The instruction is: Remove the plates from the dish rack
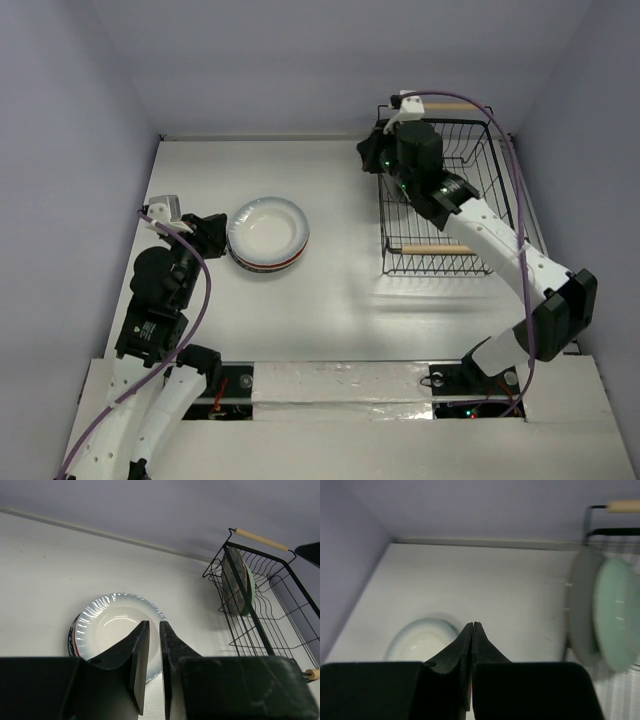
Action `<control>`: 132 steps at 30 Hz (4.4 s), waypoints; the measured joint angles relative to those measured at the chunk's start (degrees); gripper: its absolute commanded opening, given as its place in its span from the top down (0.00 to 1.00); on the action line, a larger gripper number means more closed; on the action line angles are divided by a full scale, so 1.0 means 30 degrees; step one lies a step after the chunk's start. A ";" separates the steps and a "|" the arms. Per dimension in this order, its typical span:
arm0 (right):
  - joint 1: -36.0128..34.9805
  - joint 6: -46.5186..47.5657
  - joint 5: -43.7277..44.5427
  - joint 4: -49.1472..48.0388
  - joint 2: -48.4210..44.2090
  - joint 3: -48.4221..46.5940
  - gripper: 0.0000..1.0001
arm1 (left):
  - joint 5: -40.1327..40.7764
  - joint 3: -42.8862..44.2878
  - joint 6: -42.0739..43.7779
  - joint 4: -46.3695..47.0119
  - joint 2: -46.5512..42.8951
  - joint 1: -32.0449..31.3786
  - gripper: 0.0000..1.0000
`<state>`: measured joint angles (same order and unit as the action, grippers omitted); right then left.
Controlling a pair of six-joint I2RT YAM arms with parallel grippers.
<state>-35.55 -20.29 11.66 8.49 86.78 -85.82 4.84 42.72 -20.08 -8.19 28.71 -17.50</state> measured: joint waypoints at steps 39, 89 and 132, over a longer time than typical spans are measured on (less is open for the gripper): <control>0.4087 0.5639 0.5952 0.4102 0.6084 0.0619 0.43 | -0.0051 0.0000 -0.0007 0.0080 0.0022 0.0000 0.58; 0.5581 0.4779 0.9362 0.2084 0.6659 -0.0087 0.91 | -0.0058 0.0000 -0.0007 0.0080 0.0029 0.0211 0.58; 0.3971 0.8451 1.2356 0.3155 0.2295 -0.0561 1.00 | -0.0255 0.0000 -0.0007 0.0087 -0.0423 0.0240 0.58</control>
<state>-23.64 5.06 48.73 17.96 93.67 -87.50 4.08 42.72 -20.10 -7.92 27.44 -16.78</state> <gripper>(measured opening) 0.137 0.415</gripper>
